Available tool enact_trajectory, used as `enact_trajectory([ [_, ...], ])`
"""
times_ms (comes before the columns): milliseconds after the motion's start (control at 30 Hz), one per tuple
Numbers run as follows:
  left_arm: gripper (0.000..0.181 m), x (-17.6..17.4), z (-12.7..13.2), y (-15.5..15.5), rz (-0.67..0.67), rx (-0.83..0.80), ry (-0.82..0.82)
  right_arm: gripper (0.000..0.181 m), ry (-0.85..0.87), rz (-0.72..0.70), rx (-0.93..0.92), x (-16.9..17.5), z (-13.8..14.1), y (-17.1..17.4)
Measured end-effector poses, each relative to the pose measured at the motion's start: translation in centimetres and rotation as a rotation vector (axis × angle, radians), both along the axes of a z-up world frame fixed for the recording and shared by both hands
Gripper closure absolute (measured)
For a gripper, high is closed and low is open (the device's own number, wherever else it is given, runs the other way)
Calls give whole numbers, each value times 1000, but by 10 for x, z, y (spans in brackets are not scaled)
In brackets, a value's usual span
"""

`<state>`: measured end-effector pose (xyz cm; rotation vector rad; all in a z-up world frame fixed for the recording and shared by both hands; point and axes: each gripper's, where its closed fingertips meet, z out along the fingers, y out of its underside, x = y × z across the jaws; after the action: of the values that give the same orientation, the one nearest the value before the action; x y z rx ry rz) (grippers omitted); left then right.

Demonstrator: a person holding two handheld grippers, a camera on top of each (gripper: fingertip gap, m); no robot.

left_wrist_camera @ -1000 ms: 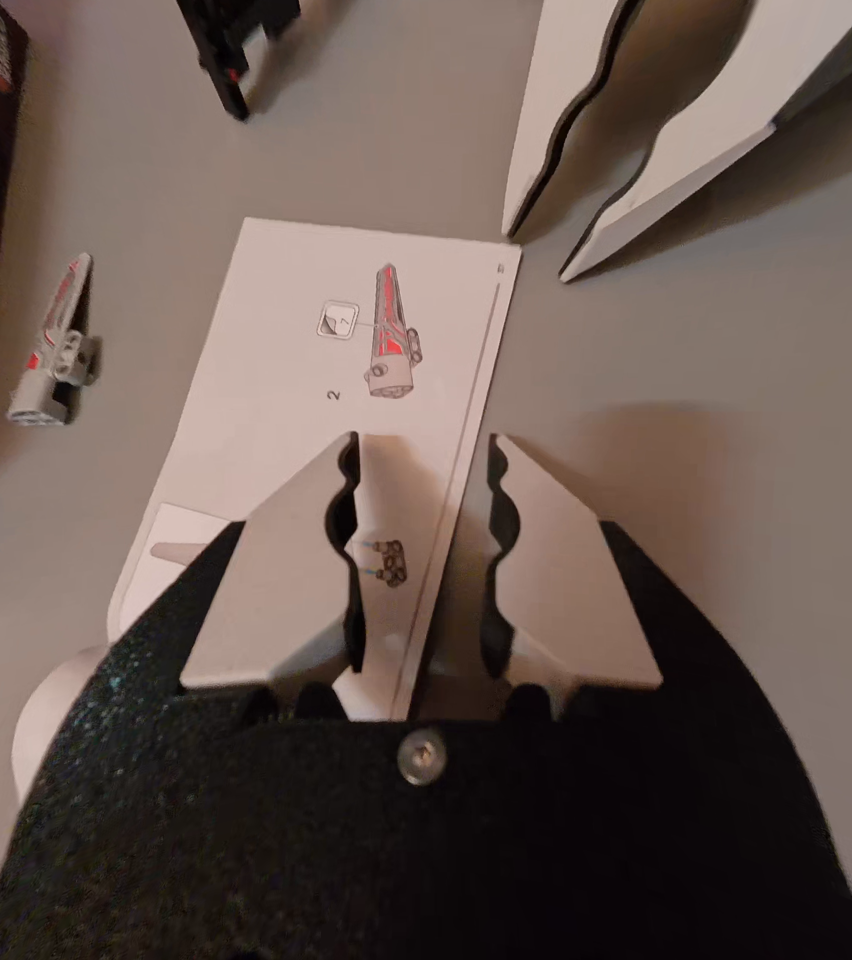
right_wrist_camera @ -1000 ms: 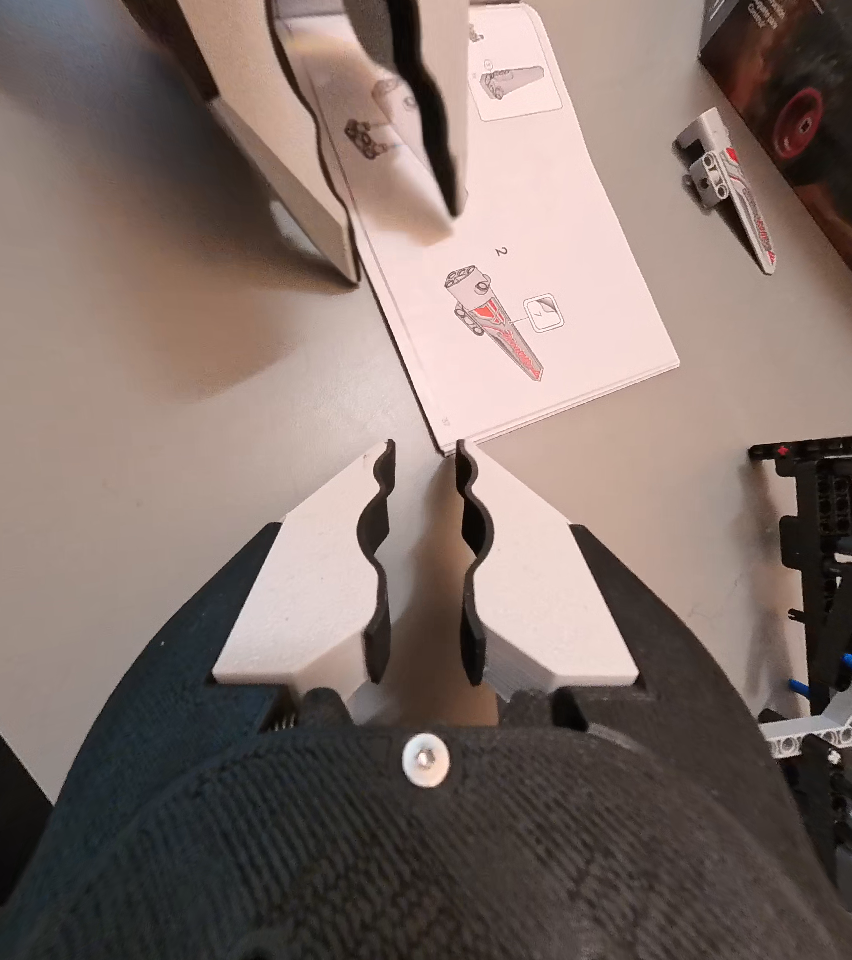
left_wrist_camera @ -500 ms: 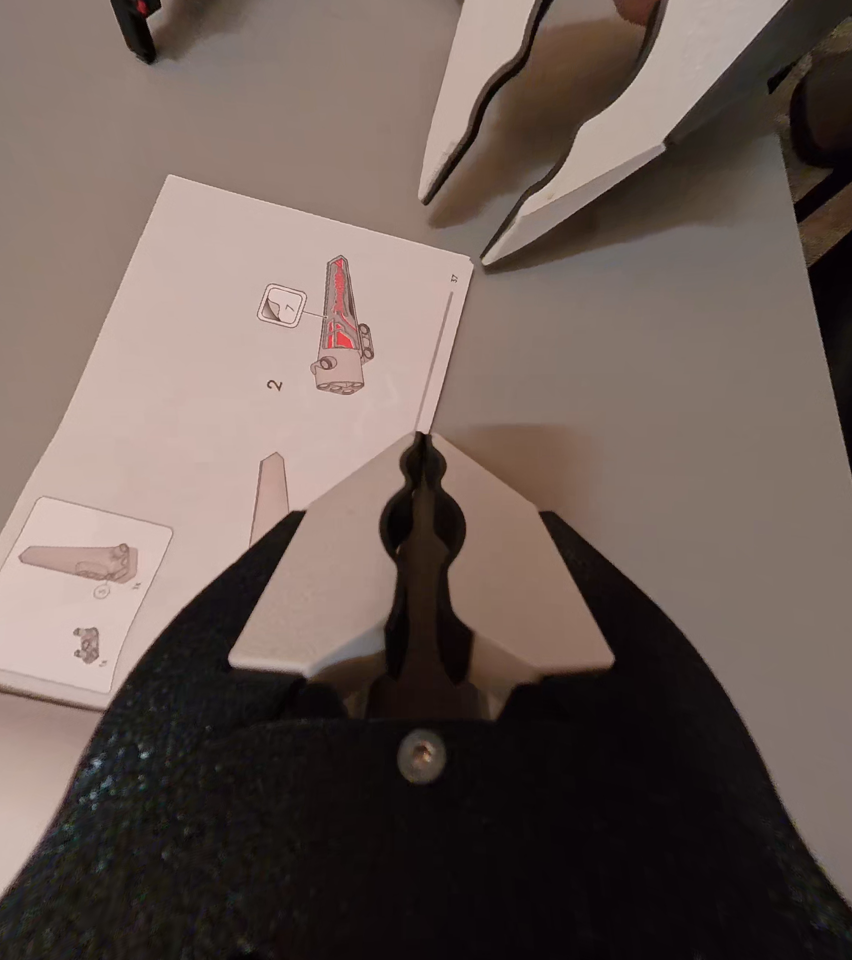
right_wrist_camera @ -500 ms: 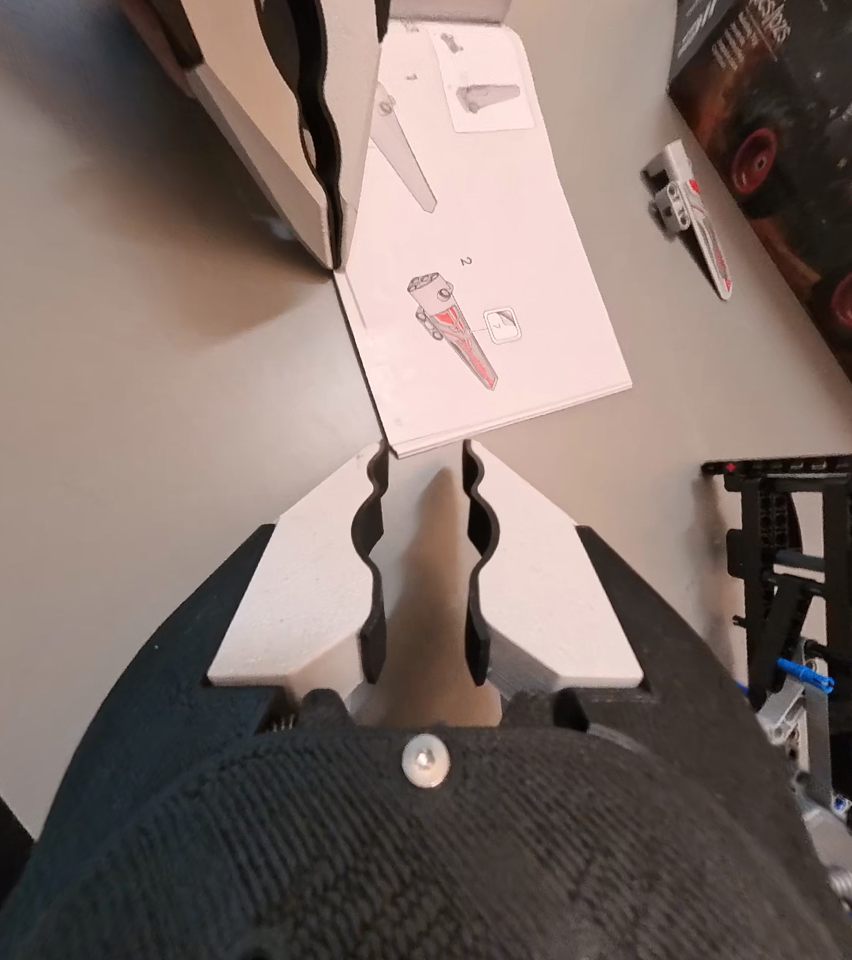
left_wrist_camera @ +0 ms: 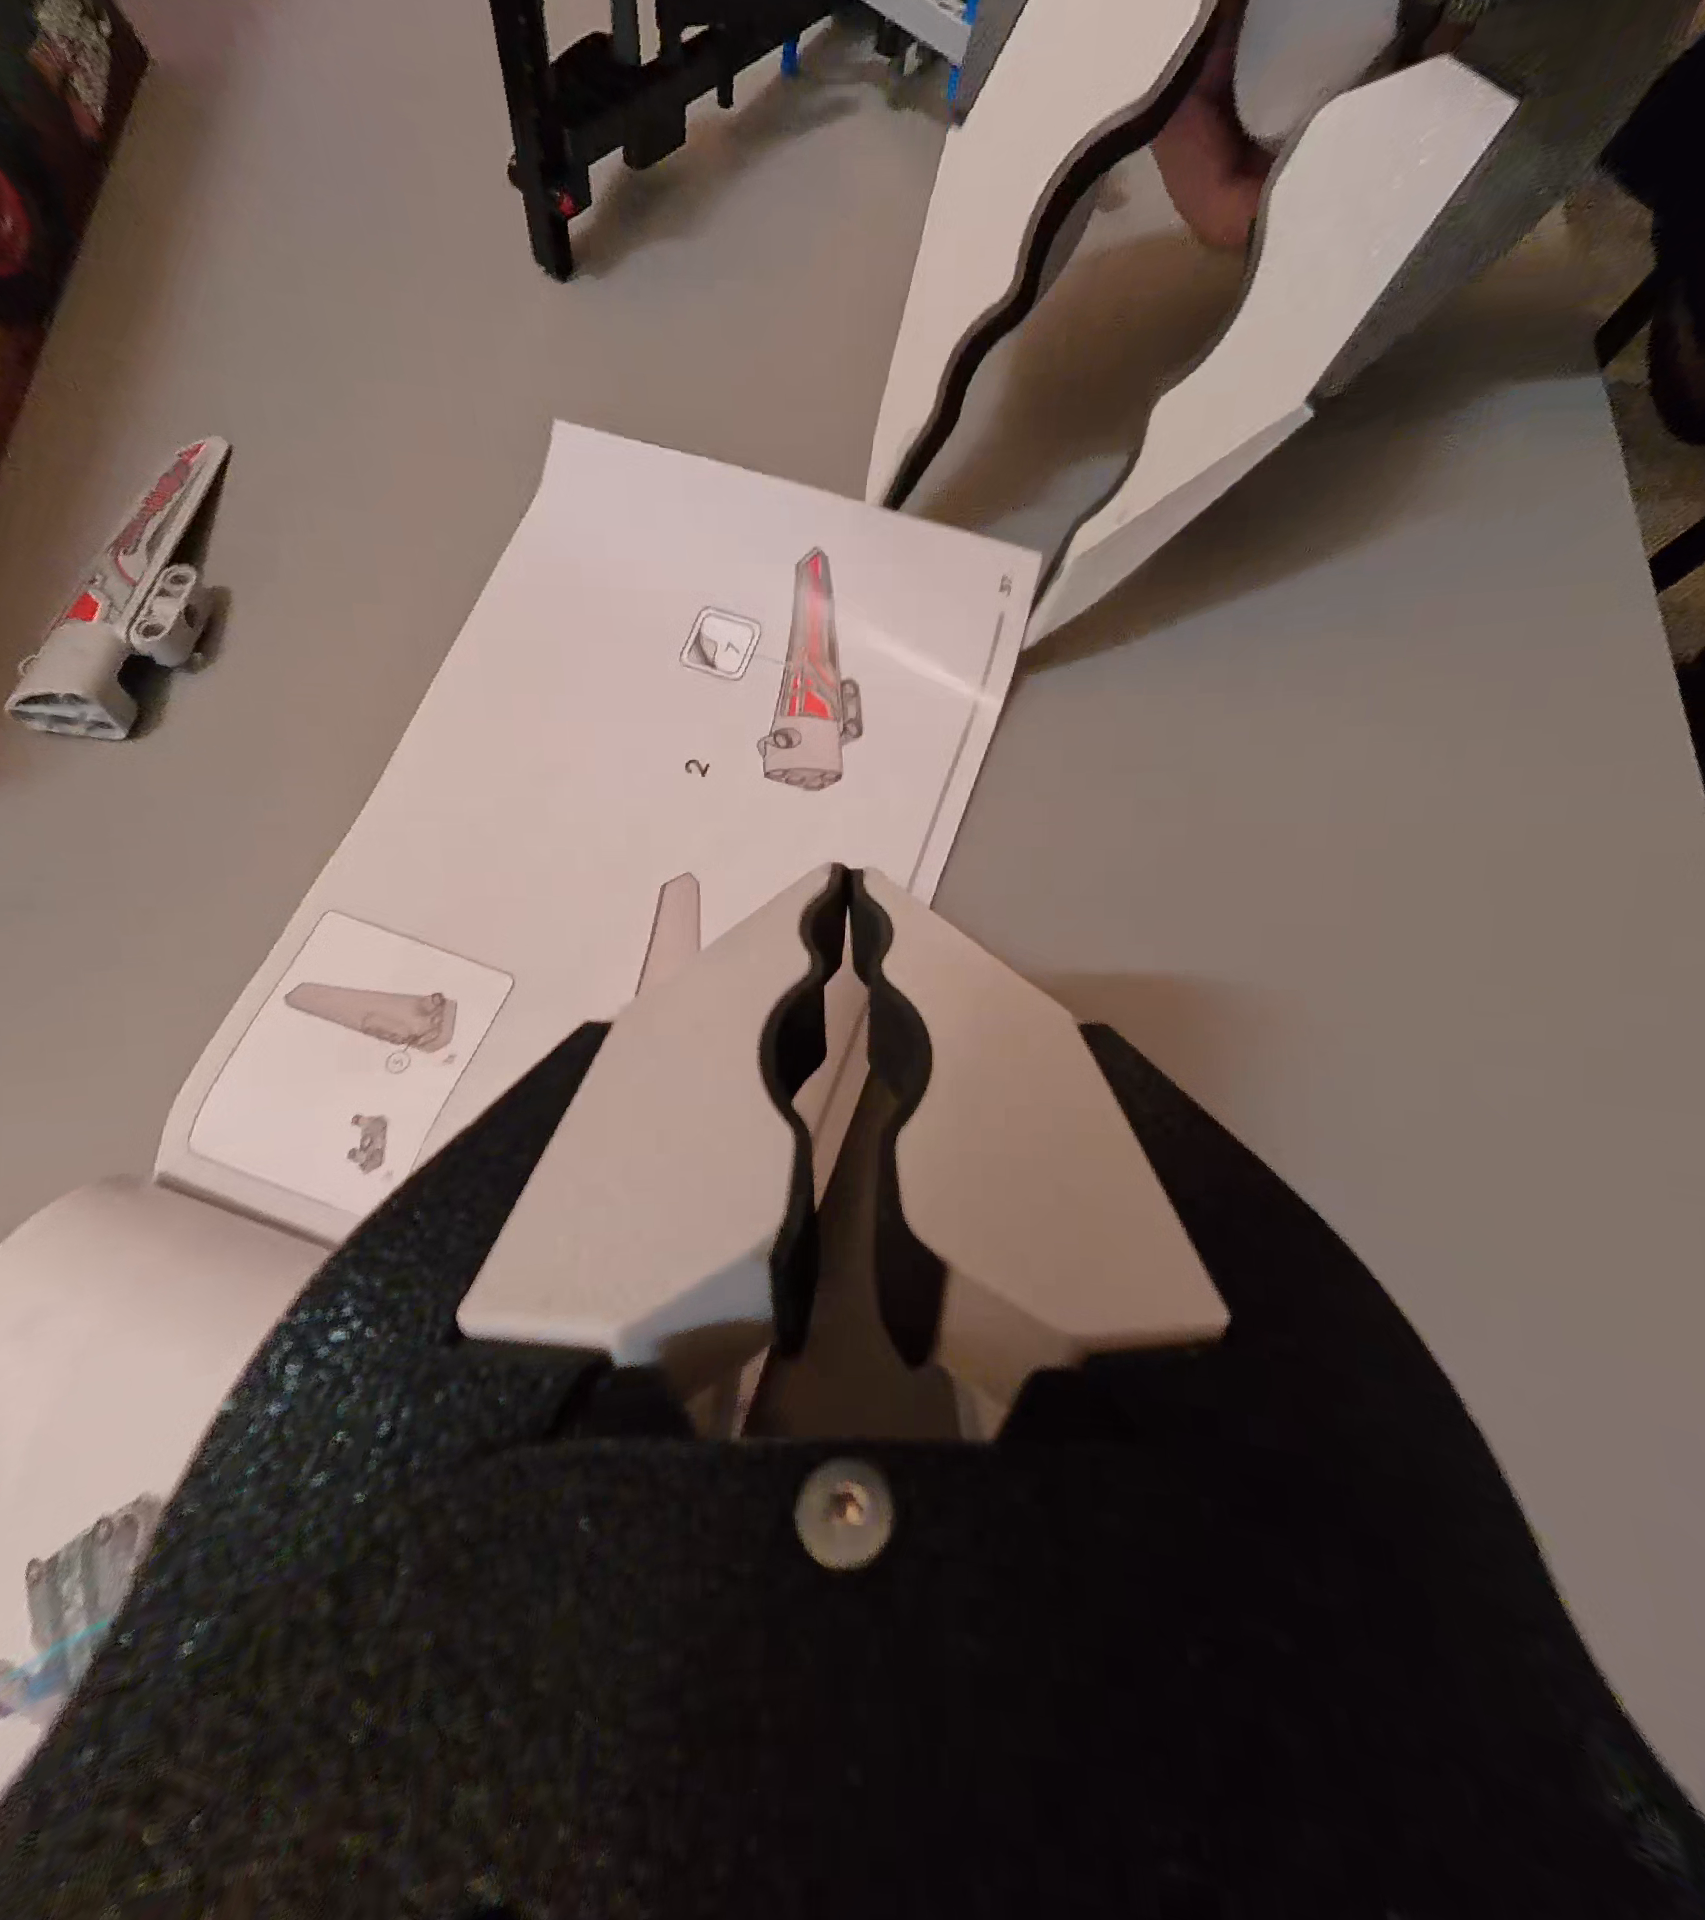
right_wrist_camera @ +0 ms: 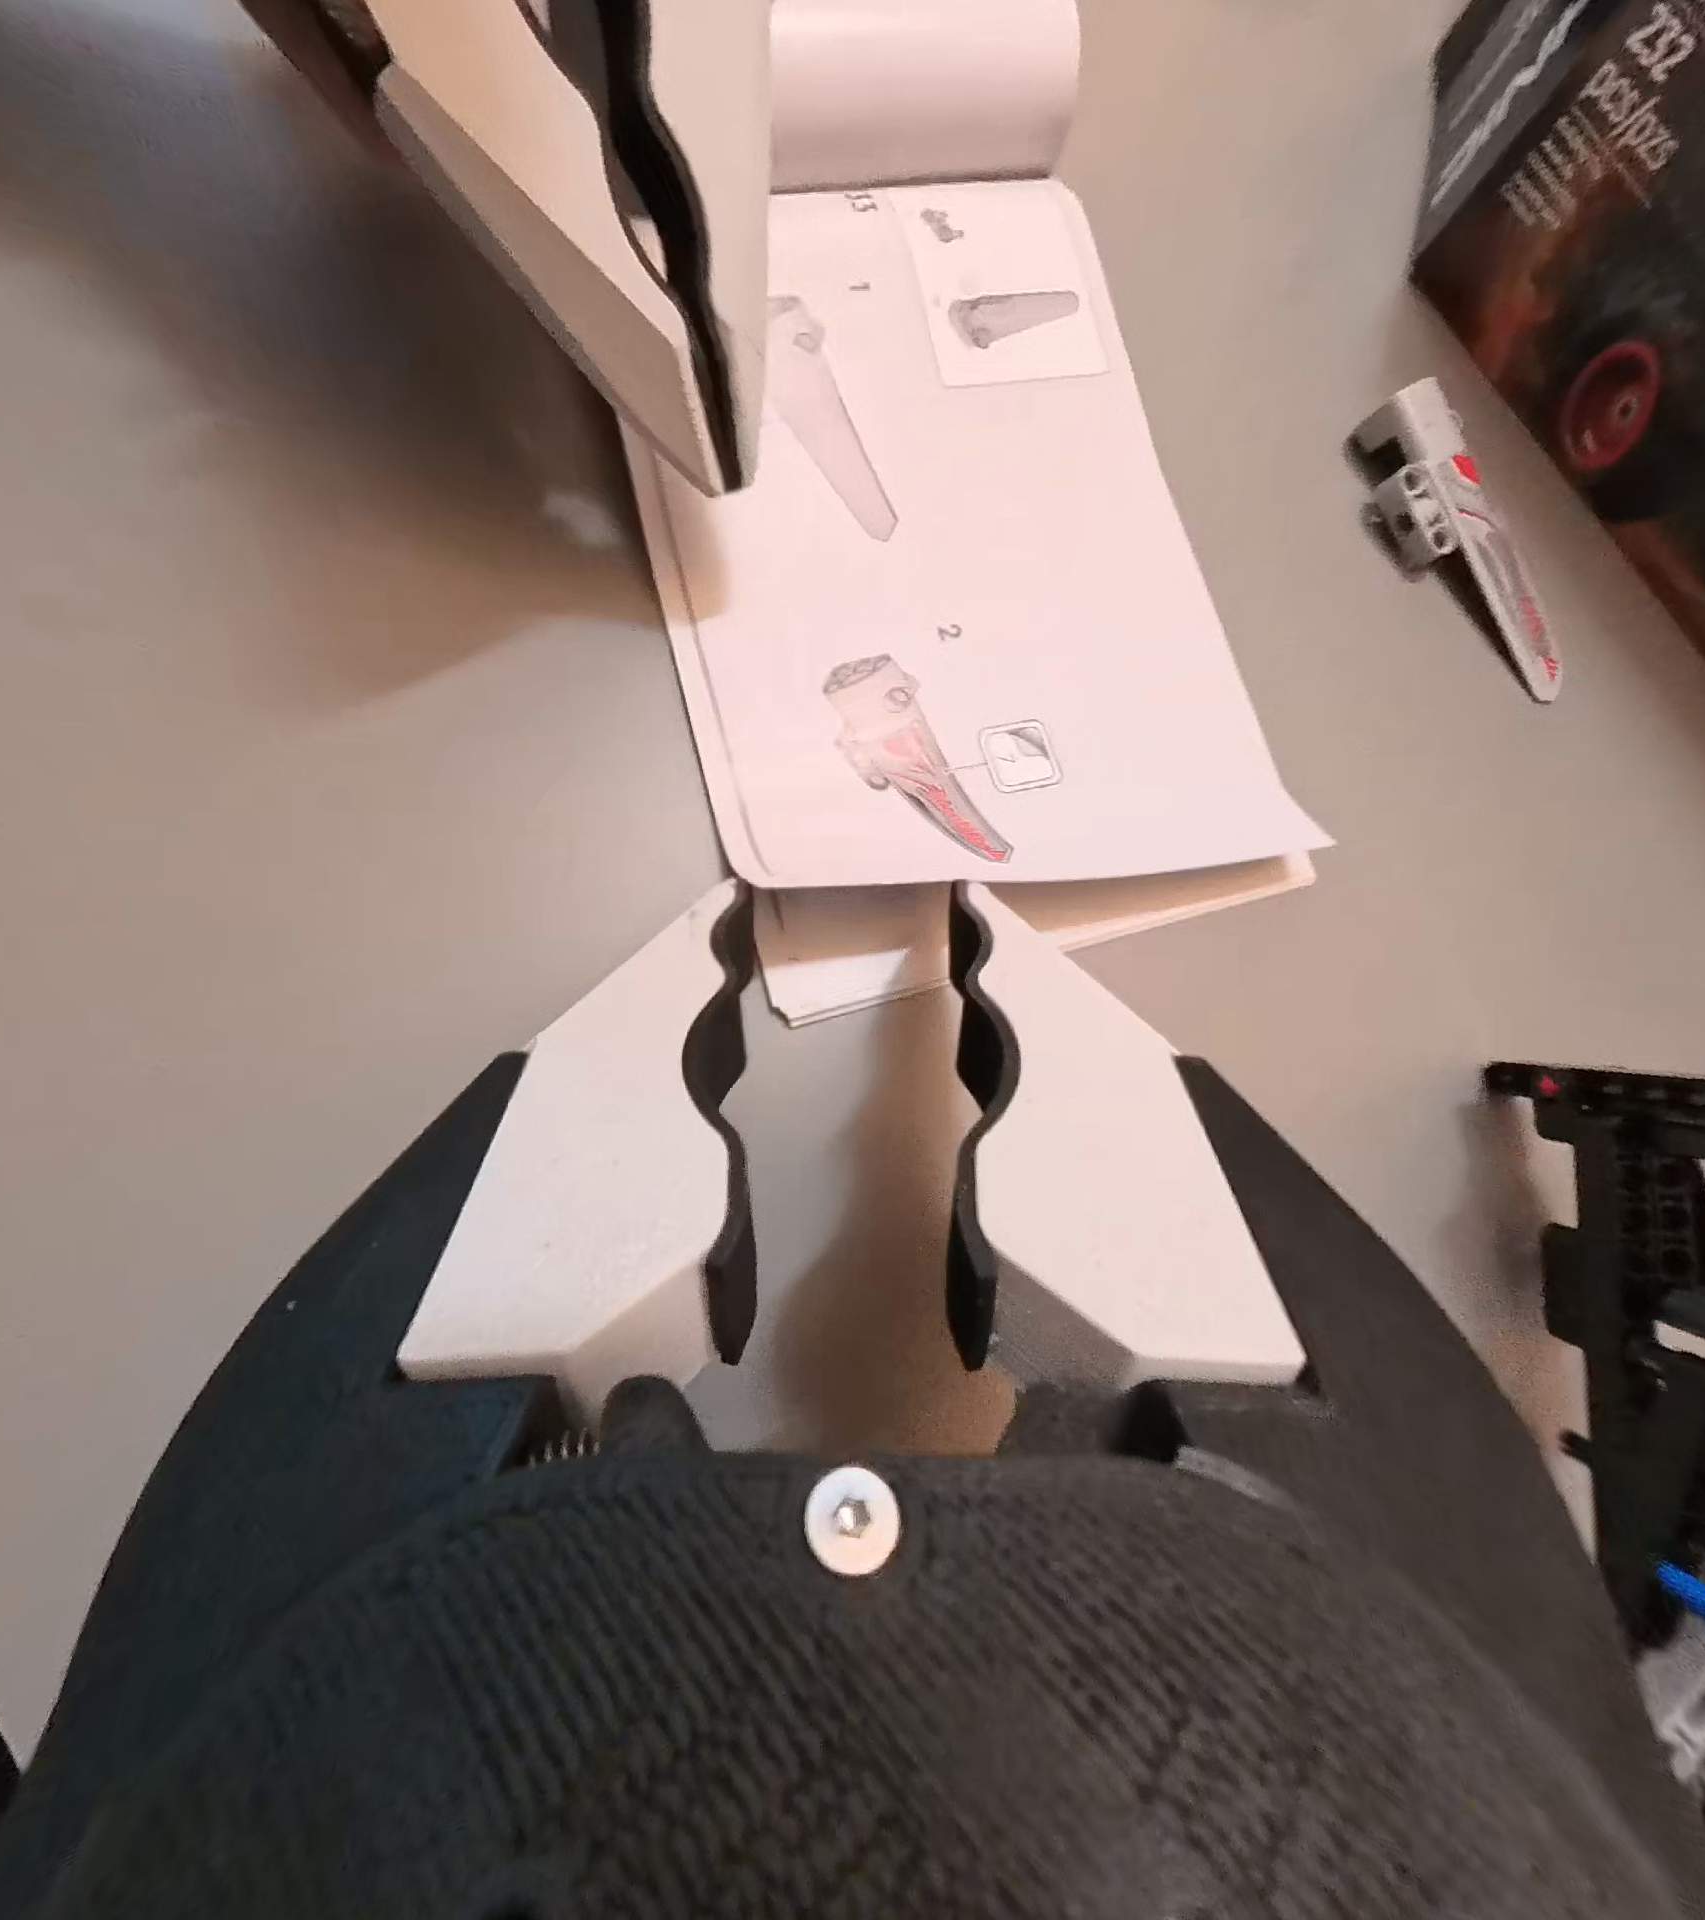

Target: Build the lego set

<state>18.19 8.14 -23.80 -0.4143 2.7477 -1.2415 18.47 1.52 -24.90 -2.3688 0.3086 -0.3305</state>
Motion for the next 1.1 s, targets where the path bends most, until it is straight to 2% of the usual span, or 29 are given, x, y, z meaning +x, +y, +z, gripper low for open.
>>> enact_trajectory([
  [33, 181, -1, -1, -3, -10, -1, -6, 148, -3, 11, 8, -1, 0, 2],
  [200, 181, -3, 1, -18, -24, -35, -40, 141, 25, 40, -6, -12, -4, 7],
  [267, 161, -6, 3, -28, -45, -61, -69, 142, 53, 43, 36, -16, -3, 10],
  [367, 150, -3, 4, -40, -51, -32, -169, 145, 97, 15, 107, -16, -1, 14],
  [467, 156, -1, 2, -48, -55, 18, -245, 146, 146, -49, 155, -12, 0, 13],
  [567, 171, 0, -1, -52, -53, 51, -276, 148, 194, -105, 207, -9, 2, 12],
  [667, 167, -5, -9, -53, -74, 70, -252, 148, 259, -122, 267, -12, 5, 15],
  [733, 159, -4, -10, -52, -69, 75, -259, 150, 273, -136, 260, -13, 0, 14],
  [800, 159, -5, -13, -52, -75, 82, -261, 149, 277, -152, 257, -12, -2, 13],
  [867, 181, -4, -12, -52, -78, 87, -289, 149, 287, -180, 275, -10, -1, 12],
  [967, 181, -4, -10, -49, -86, 97, -314, 157, 263, -213, 264, -5, -1, 7],
  [1100, 179, -4, -2, -43, -91, 48, -264, 169, 125, -215, 117, 2, -10, -3],
])
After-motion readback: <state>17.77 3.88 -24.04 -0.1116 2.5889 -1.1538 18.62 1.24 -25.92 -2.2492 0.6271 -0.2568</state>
